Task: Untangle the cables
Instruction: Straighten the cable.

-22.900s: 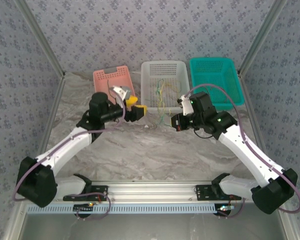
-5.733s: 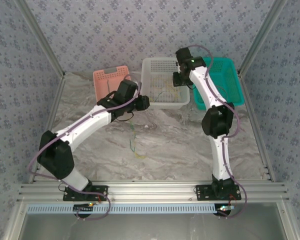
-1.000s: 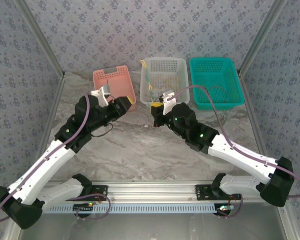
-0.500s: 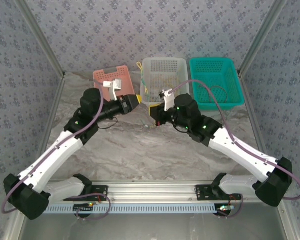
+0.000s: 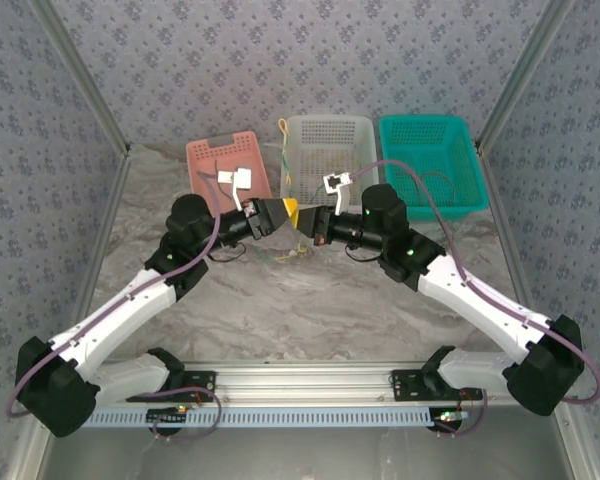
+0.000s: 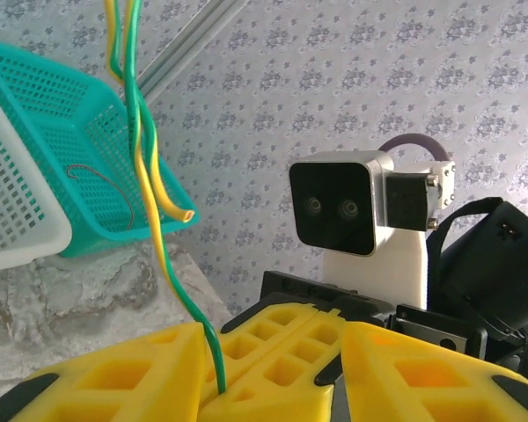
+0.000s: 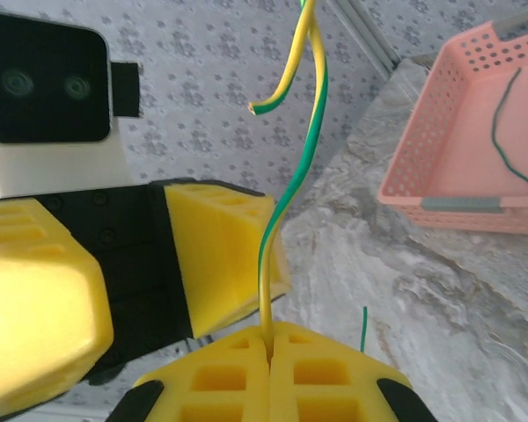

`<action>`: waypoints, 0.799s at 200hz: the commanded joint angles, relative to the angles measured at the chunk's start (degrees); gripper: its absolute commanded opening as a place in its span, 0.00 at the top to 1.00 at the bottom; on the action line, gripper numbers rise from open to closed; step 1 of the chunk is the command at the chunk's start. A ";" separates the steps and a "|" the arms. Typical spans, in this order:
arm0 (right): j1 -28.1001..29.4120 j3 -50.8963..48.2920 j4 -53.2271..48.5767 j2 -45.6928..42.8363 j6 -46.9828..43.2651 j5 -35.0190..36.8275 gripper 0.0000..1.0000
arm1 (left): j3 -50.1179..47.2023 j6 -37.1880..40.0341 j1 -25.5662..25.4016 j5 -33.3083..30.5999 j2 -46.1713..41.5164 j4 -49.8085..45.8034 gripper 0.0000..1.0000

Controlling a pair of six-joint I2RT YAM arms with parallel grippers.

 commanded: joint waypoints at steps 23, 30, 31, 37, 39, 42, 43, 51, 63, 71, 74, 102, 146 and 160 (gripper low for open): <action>-0.21 -1.09 5.71 -0.16 3.85 -3.61 1.00 | 1.90 1.50 -0.31 1.04 1.69 -0.99 0.58; -0.04 -1.04 5.59 -0.30 3.81 -3.61 1.00 | 2.12 1.95 -0.28 0.51 1.67 -1.69 0.58; -0.03 -1.04 5.56 -0.35 3.74 -3.61 1.00 | 2.14 2.00 -0.26 0.37 1.68 -1.88 0.58; 0.04 -1.15 5.26 -0.66 3.63 -3.45 1.00 | 2.36 2.69 -0.21 -0.56 1.52 -2.99 0.58; 0.07 -1.20 5.25 -0.79 3.55 -3.35 1.00 | 2.37 2.78 -0.15 -0.78 1.47 -3.44 0.58; 0.13 -1.29 5.02 -1.01 3.55 -3.16 1.00 | 2.50 3.09 0.04 -1.03 1.38 -3.90 0.58; 0.15 -1.39 5.01 -1.06 3.57 -3.12 1.00 | 2.50 3.19 0.03 -1.06 1.36 -3.99 0.58; 0.14 -1.76 4.97 -1.52 3.53 -3.04 1.00 | 2.32 3.29 0.47 -1.13 1.25 -4.20 0.58; 0.23 -2.17 5.02 -1.97 3.62 -3.23 1.00 | 2.39 3.09 0.72 -0.48 1.39 -3.42 0.59; 0.31 -2.51 5.42 -1.98 3.79 -3.34 1.00 | 2.51 2.87 0.61 0.23 1.67 -2.72 0.60; 0.33 -2.64 5.63 -1.98 3.96 -3.49 1.00 | 2.59 2.70 0.55 0.51 1.83 -2.36 0.61; 0.99 -3.24 6.98 -1.36 4.59 -3.11 1.00 | 2.95 1.70 -0.26 1.73 3.25 0.28 0.85; 1.13 -3.00 5.55 -1.72 3.75 -2.24 1.00 | 2.73 3.67 -0.29 0.86 1.33 -0.97 1.00; 1.17 -1.99 0.90 -2.83 1.65 0.05 1.00 | 3.08 6.44 -0.23 0.94 0.36 -3.71 1.00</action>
